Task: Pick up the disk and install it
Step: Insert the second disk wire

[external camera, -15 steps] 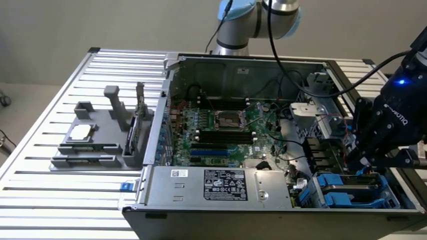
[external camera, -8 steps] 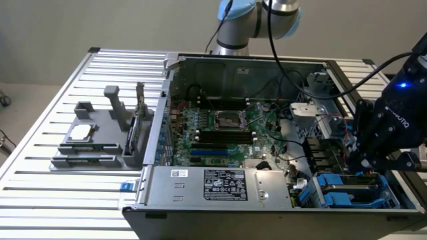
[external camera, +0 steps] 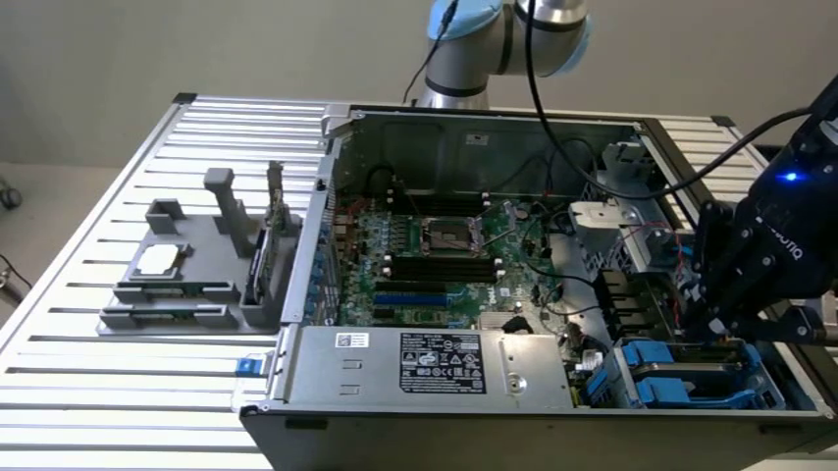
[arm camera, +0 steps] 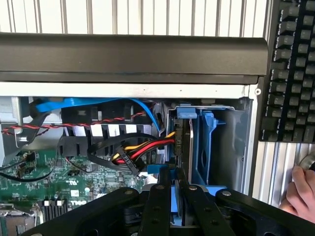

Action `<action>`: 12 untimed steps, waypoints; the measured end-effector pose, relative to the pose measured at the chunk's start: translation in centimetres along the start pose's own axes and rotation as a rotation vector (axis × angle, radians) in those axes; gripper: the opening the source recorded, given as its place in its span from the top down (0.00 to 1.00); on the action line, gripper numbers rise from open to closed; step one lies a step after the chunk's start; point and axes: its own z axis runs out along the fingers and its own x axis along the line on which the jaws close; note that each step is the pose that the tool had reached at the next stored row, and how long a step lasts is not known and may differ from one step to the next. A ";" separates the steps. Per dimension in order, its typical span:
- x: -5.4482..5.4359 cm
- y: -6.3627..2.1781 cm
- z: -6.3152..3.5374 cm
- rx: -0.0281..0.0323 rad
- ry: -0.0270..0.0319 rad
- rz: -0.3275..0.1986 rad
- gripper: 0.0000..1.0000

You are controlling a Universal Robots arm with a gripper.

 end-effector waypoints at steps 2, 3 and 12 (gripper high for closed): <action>0.0 0.00 0.02 0.0000 -0.0001 0.000 0.84; -0.1 0.01 0.05 -0.0001 0.0002 0.000 0.84; -0.1 0.02 0.13 -0.0032 0.0006 0.000 0.84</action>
